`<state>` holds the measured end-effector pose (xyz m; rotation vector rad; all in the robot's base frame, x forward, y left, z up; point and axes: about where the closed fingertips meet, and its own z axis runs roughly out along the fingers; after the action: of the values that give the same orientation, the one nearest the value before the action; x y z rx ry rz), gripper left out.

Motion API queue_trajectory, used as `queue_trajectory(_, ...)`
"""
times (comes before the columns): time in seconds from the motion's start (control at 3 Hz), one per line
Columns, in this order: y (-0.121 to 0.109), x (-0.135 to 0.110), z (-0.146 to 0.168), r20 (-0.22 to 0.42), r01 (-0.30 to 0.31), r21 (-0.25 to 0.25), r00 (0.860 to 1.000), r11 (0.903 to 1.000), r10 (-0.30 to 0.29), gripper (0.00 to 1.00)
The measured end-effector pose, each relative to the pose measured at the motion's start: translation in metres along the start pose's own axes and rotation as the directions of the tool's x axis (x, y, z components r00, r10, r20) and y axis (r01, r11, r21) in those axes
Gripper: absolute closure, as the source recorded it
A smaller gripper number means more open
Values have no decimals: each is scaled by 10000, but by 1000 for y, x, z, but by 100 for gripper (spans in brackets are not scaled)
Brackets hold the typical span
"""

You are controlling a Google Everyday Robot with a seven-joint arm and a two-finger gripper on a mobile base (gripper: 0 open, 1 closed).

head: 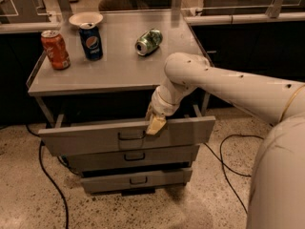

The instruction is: Close top drawer

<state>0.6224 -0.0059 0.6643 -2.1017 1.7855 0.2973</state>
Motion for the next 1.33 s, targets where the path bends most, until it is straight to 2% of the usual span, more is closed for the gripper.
queue_trajectory(1.33, -7, -1, 1, 66, 78, 91, 9999, 9999, -78, 100)
